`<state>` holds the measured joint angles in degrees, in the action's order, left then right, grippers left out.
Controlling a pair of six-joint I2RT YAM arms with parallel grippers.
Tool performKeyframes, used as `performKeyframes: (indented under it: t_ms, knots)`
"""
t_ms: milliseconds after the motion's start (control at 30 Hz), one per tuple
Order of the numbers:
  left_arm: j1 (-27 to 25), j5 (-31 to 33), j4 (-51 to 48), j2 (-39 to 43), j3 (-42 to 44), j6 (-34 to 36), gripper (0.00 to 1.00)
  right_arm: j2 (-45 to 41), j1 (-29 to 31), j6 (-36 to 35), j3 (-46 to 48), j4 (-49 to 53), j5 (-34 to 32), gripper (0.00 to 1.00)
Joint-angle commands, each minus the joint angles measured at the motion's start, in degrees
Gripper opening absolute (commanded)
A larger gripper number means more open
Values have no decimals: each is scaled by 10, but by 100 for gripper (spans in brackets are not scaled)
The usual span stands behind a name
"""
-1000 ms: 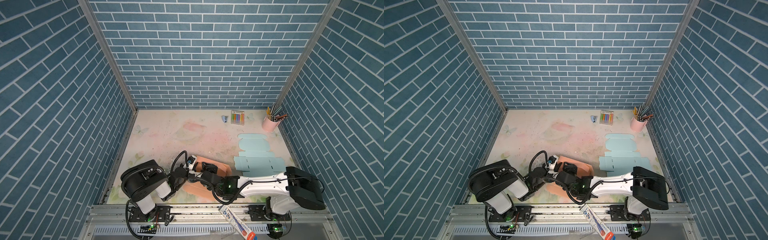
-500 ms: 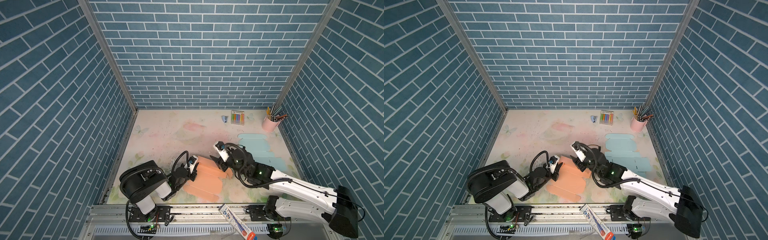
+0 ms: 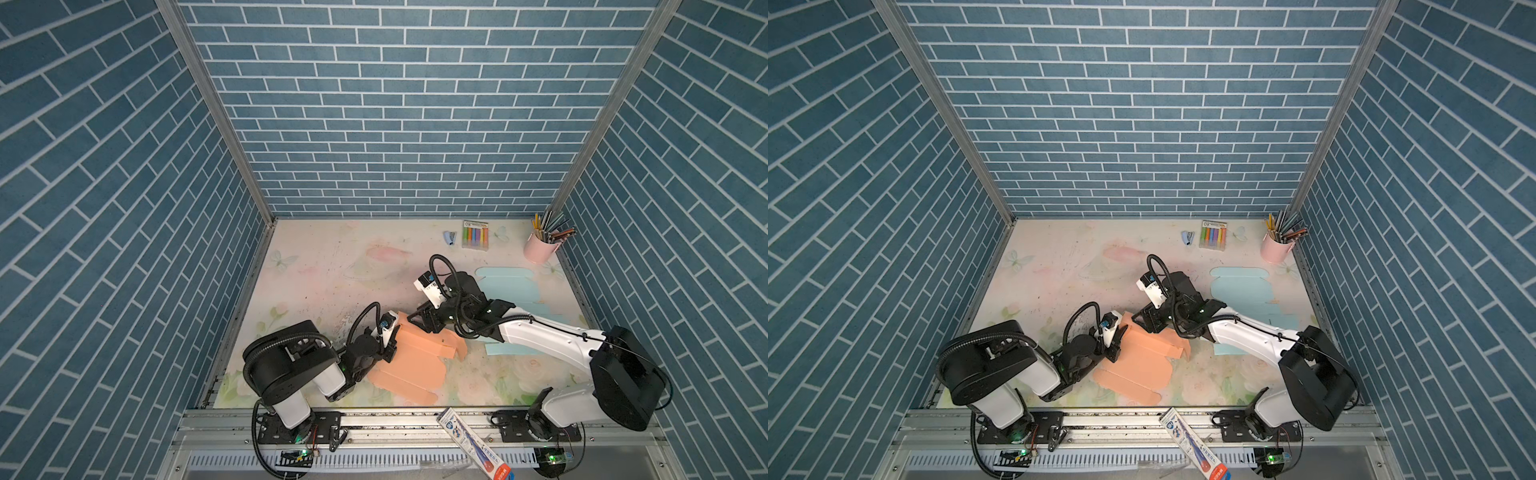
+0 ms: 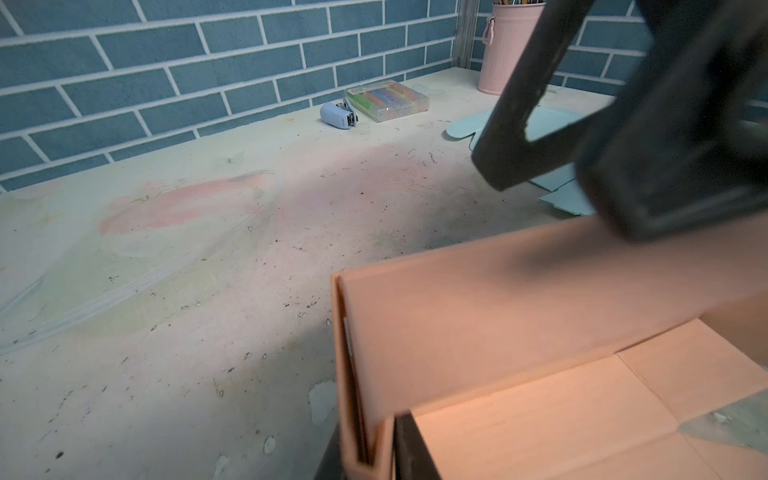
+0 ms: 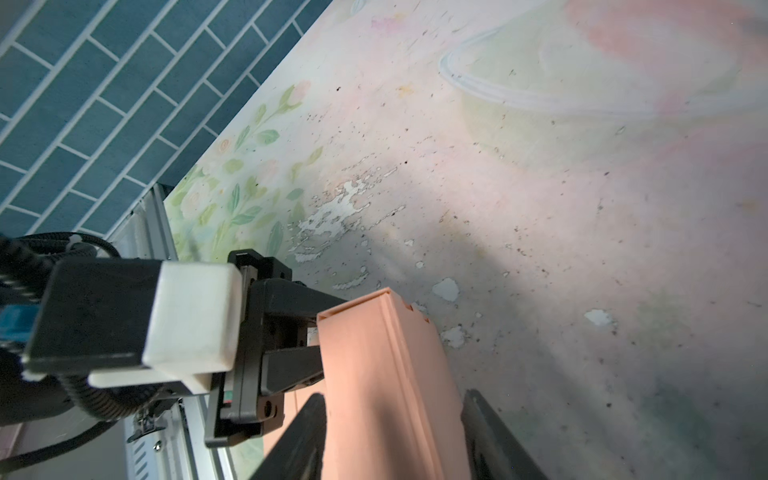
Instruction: Fold the paper box
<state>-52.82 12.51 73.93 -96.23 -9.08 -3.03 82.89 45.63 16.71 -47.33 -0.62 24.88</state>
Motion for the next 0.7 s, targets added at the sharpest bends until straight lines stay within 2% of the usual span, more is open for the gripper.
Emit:
performKeyframes:
  t_ms: [0, 200, 367, 667]
  knots:
    - [-5, 9, 12, -13, -4, -1, 18, 18, -11, 37, -11, 2, 73, 54]
    - [-5, 14, 25, -24, -6, -3, 19, 33, -12, 81, -1, -21, 136, 54]
    - [-5, 16, 24, -25, -9, 1, 19, 19, -12, 142, 43, -90, 193, 53]
    - [-8, 13, 27, -23, -10, 0, 15, 19, -14, 145, 57, -95, 154, 52]
